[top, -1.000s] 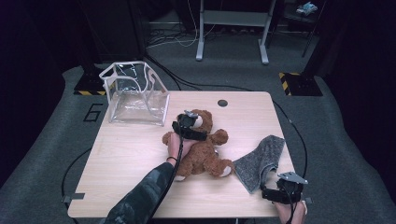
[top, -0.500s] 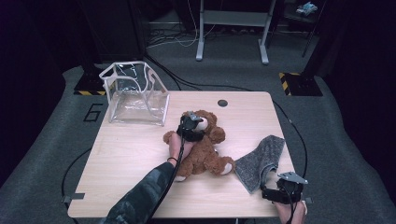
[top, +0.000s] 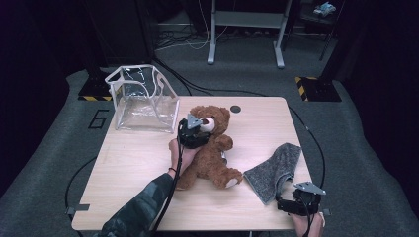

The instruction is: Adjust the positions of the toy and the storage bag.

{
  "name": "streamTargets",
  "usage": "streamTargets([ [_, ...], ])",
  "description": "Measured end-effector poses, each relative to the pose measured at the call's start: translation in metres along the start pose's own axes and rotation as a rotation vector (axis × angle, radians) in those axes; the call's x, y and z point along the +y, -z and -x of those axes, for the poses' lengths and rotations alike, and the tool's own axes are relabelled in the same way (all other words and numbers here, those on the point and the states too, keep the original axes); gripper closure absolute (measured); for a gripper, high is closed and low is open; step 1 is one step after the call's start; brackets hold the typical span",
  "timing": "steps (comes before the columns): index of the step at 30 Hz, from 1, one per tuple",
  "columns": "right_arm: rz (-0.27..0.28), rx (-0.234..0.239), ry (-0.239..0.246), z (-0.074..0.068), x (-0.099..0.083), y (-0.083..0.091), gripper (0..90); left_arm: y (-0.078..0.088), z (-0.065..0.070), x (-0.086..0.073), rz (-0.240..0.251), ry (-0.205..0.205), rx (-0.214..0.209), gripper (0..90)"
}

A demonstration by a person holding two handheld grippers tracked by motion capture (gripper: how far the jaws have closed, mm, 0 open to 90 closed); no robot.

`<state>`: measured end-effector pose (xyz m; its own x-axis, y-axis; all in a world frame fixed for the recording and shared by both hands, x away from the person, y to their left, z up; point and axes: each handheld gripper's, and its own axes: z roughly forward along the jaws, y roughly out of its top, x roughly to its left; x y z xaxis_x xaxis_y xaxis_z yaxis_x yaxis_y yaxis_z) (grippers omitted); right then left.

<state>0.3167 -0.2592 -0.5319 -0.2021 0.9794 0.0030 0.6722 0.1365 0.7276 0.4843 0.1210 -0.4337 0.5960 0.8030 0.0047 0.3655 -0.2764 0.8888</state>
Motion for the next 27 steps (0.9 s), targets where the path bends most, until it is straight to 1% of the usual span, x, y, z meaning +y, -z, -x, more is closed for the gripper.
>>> streamTargets([
  [2,-0.001,0.000,-0.002,0.000,0.000,0.000,0.0,0.006,0.000,0.001,0.032,-0.008,0.006,58.1],
  [3,-0.001,0.000,-0.002,0.000,0.000,0.000,0.0,0.006,0.000,0.001,0.032,-0.008,0.006,58.1],
  [4,-0.002,0.000,0.001,0.000,0.000,0.000,0.0,0.011,-0.001,0.003,0.053,-0.018,0.008,58.0],
  [6,-0.001,-0.001,-0.002,0.000,0.000,0.000,0.0,0.016,-0.002,0.004,0.068,-0.017,0.007,58.0],
  [7,-0.001,-0.001,-0.002,0.000,0.000,0.000,0.0,0.016,-0.002,0.004,0.068,-0.017,0.007,58.0],
  [8,0.000,-0.002,-0.005,0.000,0.000,0.000,0.0,0.019,-0.003,0.005,0.078,-0.021,0.005,58.0],
  [9,0.002,-0.004,-0.011,-0.001,0.000,0.000,0.0,0.025,-0.004,0.008,0.089,-0.035,0.003,58.0],
  [10,0.003,-0.004,-0.009,0.000,0.000,0.000,0.0,0.028,-0.005,0.010,0.098,-0.034,-0.002,58.0],
  [12,0.002,-0.003,-0.008,0.000,0.000,0.000,0.0,0.035,-0.007,0.013,0.109,-0.047,-0.003,58.0],
  [13,0.002,-0.002,-0.008,0.000,0.000,0.000,0.0,0.035,-0.007,0.013,0.109,-0.047,-0.003,58.0],
  [14,0.002,-0.002,-0.009,0.000,0.000,0.000,0.0,0.043,-0.009,0.019,0.124,-0.057,-0.008,58.0],
  [15,0.002,-0.002,-0.009,0.000,0.000,0.000,0.0,0.043,-0.009,0.019,0.124,-0.057,-0.008,58.0],
  [16,0.003,-0.004,-0.011,-0.001,0.000,0.000,0.0,0.052,-0.012,0.024,0.132,-0.060,-0.018,57.9],
  [17,0.003,-0.004,-0.011,-0.001,0.000,0.000,0.0,0.052,-0.012,0.024,0.132,-0.060,-0.018,57.9],
  [18,0.002,-0.003,-0.011,0.000,0.000,0.000,0.0,0.057,-0.012,0.027,0.140,-0.059,-0.025,57.9],
  [19,0.002,-0.004,-0.011,0.000,0.000,0.000,0.0,0.064,-0.015,0.032,0.140,-0.073,-0.031,57.9],
  [21,0.000,-0.001,-0.010,0.000,0.000,0.000,0.0,0.072,-0.019,0.036,0.137,-0.084,-0.038,57.8],
  [23,-0.001,-0.001,-0.012,0.000,0.000,0.000,0.0,0.079,-0.023,0.039,0.132,-0.095,-0.037,57.8],
  [24,-0.001,-0.001,-0.011,0.000,0.000,0.000,0.0,0.079,-0.023,0.039,0.132,-0.095,-0.037,57.8],
  [26,-0.001,-0.002,-0.012,-0.001,0.000,0.000,0.0,0.089,-0.031,0.040,0.126,-0.095,-0.036,57.6],
  [27,-0.001,-0.002,-0.013,-0.001,0.000,0.000,0.0,0.089,-0.031,0.040,0.126,-0.095,-0.036,57.6],
])
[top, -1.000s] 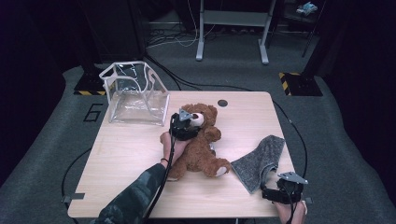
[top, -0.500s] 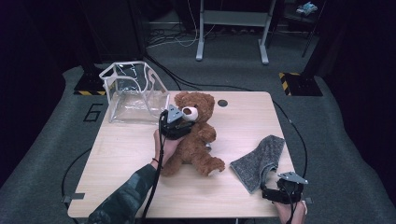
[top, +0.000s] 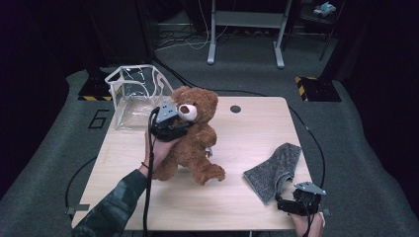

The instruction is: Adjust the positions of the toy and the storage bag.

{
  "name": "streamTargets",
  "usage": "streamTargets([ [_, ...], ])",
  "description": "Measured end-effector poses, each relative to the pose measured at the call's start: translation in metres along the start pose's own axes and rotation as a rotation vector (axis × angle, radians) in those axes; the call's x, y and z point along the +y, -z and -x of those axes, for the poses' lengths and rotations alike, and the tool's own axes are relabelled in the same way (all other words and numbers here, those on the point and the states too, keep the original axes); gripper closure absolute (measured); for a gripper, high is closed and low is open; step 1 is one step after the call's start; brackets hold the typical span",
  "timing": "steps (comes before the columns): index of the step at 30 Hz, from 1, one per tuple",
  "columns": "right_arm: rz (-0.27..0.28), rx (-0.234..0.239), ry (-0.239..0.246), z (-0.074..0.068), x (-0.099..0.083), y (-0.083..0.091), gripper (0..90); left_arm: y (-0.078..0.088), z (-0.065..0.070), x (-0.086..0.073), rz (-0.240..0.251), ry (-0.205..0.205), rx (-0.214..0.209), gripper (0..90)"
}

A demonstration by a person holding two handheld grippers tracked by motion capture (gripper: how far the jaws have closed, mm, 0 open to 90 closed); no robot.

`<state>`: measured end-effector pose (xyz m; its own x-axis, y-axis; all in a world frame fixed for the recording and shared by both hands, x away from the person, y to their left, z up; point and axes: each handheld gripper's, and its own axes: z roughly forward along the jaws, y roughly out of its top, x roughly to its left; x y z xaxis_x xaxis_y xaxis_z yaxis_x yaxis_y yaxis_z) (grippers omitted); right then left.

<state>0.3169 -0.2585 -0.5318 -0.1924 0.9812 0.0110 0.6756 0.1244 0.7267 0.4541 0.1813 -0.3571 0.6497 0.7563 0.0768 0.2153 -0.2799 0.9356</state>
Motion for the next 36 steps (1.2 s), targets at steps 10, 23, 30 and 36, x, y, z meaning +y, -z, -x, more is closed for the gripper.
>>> streamTargets([
  [10,-0.001,0.000,0.011,0.001,0.000,0.000,0.0,0.033,-0.032,-0.007,-0.049,0.015,0.013,57.2],
  [23,-0.001,0.000,0.012,0.001,0.000,0.000,0.0,0.076,-0.066,-0.034,-0.111,0.075,0.021,56.9],
  [30,-0.001,0.000,0.011,0.001,0.000,0.000,0.0,0.095,-0.081,-0.053,-0.183,0.112,0.018,56.9],
  [36,-0.002,0.000,0.012,0.001,0.000,0.000,0.0,0.109,-0.099,-0.076,-0.262,0.149,0.016,56.6],
])
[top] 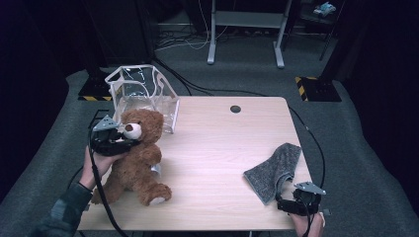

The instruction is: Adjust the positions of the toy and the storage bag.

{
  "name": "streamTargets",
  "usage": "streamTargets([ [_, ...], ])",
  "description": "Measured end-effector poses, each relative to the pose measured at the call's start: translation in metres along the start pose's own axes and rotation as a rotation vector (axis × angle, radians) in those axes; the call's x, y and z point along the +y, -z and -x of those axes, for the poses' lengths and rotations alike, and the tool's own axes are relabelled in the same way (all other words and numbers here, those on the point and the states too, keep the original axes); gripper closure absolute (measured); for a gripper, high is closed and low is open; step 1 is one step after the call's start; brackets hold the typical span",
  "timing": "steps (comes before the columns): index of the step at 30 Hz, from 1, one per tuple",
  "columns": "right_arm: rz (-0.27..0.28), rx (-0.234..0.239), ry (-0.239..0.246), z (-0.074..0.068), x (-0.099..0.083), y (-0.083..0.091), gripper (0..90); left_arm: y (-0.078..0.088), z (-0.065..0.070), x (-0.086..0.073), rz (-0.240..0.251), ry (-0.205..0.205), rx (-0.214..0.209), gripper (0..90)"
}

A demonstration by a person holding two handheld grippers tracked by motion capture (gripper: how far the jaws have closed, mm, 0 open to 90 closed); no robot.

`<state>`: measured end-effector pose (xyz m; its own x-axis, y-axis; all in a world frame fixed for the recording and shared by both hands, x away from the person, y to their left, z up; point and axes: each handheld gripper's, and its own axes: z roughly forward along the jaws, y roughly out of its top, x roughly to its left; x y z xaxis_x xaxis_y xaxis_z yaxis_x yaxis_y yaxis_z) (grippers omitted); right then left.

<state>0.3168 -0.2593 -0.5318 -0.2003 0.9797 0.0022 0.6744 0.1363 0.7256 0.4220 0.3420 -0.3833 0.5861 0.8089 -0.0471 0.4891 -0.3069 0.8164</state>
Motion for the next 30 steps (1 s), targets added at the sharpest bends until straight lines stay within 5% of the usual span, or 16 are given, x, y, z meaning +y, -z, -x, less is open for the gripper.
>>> streamTargets([
  [8,0.000,0.001,0.003,0.000,0.000,0.000,0.0,-0.008,-0.022,-0.030,-0.087,0.073,0.004,55.8],
  [20,0.000,0.001,0.001,0.000,0.000,0.000,0.0,-0.032,-0.049,-0.047,-0.172,0.187,-0.007,53.9],
  [26,0.001,0.002,0.001,0.000,0.000,0.000,0.0,-0.047,-0.056,-0.049,-0.216,0.185,-0.002,50.8],
  [30,0.003,0.001,-0.002,0.000,0.000,0.000,0.0,-0.049,-0.056,-0.048,-0.221,0.178,0.016,41.0],
])
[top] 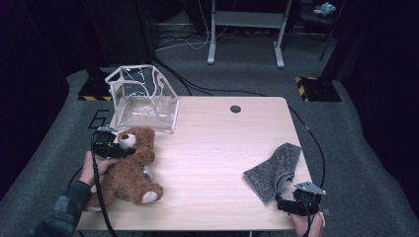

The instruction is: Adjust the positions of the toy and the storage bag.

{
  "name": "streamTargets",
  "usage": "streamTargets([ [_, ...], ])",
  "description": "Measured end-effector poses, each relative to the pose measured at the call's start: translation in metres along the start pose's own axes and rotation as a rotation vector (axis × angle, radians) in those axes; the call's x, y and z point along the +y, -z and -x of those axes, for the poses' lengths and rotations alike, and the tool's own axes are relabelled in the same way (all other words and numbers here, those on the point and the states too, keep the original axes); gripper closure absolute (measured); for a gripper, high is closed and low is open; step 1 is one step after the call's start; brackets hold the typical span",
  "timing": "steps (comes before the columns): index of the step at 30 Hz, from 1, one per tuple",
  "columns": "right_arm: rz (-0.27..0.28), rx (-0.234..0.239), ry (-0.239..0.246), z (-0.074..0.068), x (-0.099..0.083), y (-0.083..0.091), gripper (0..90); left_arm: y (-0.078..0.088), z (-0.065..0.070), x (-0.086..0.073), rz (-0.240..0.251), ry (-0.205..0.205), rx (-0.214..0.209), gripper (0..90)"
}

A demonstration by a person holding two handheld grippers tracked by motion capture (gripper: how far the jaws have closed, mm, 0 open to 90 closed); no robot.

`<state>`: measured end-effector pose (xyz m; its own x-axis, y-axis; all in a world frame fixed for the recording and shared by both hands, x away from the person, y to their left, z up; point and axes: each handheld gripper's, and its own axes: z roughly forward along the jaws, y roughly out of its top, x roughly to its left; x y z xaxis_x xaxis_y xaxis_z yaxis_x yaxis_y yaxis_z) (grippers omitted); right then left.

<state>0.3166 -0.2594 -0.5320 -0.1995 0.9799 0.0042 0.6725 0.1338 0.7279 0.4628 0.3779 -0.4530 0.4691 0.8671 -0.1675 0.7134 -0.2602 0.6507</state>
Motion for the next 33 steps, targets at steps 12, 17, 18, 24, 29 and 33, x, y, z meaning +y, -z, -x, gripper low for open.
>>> streamTargets([
  [12,-0.002,0.002,0.002,0.000,0.000,0.000,0.0,0.022,0.004,0.010,0.097,0.051,0.069,14.9],
  [17,-0.009,0.008,0.008,0.001,0.000,0.001,0.0,0.034,0.007,0.019,0.128,0.057,0.088,10.5],
  [18,-0.009,0.016,0.018,0.001,0.000,0.001,0.0,0.036,0.008,0.021,0.122,0.052,0.084,10.1],
  [24,-0.013,0.022,0.020,0.000,0.000,0.002,0.0,0.045,0.013,0.032,0.152,0.029,0.090,8.5],
  [29,-0.008,0.024,0.027,0.001,0.000,0.001,0.0,0.047,0.019,0.042,0.167,0.007,0.093,7.3],
  [33,-0.010,0.033,0.030,0.001,0.000,0.001,0.0,0.051,0.028,0.057,0.183,-0.020,0.099,5.8],
])
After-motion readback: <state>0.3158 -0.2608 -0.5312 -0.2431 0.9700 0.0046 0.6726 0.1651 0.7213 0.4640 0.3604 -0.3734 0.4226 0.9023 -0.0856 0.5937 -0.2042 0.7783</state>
